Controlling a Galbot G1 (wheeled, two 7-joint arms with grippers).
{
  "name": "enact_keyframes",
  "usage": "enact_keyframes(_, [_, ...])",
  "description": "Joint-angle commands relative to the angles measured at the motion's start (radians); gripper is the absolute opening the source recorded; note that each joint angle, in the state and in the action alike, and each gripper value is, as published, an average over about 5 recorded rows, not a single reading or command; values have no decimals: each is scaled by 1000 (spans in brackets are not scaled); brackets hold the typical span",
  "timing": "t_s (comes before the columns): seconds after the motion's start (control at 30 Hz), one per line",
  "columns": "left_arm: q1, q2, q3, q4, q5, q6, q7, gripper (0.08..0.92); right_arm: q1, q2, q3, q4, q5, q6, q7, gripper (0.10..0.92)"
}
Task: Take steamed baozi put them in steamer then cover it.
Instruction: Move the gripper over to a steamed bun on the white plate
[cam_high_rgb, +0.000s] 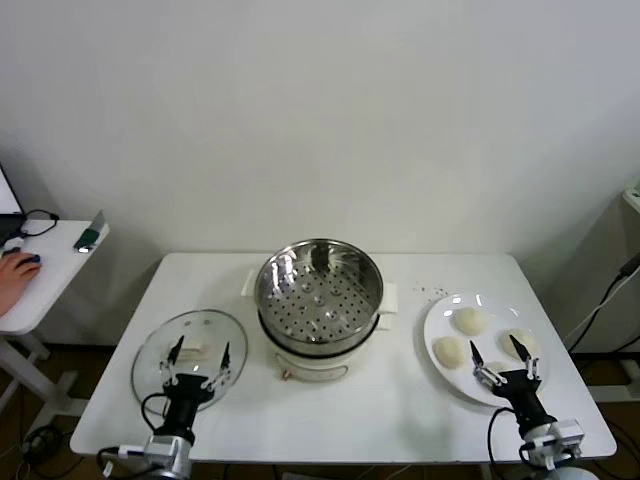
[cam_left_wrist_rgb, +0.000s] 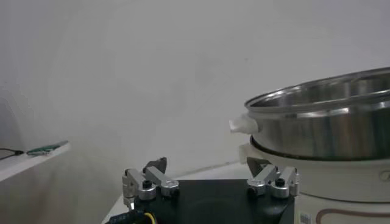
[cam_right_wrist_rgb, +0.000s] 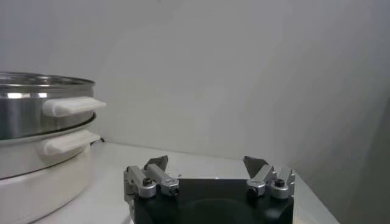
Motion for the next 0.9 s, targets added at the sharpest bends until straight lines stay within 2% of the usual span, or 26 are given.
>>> enact_keyframes(0.03, [2,2,1,-3,0,2,-1,823,13,-18,2,2,14,-14,-2,823])
enact_keyframes(0.13, [3,5,2,-5,1,2,-3,823,61,-120,8,-15,-25,-85,-75,823])
enact_keyframes(0.27, [4,13,6,-11,5,3,-4,823,166,-353,-36,-90,-119,-182,-254,823])
enact_keyframes(0.4, [9,18,11,-22,7,8,-8,823,256,-601,-120,-175,-151,-201,-405,823])
enact_keyframes(0.53, [13,19,16,-23,5,14,-16,823,353,-790,-209,-270,-221,-205,-629,823])
enact_keyframes(0.67, [13,19,21,-19,6,13,-18,823,562,-862,-389,-385,-347,-160,-829,823])
enact_keyframes(0.9, [-1,22,24,-7,4,27,-23,823,1118,-799,-902,-561,-472,-87,-957,823])
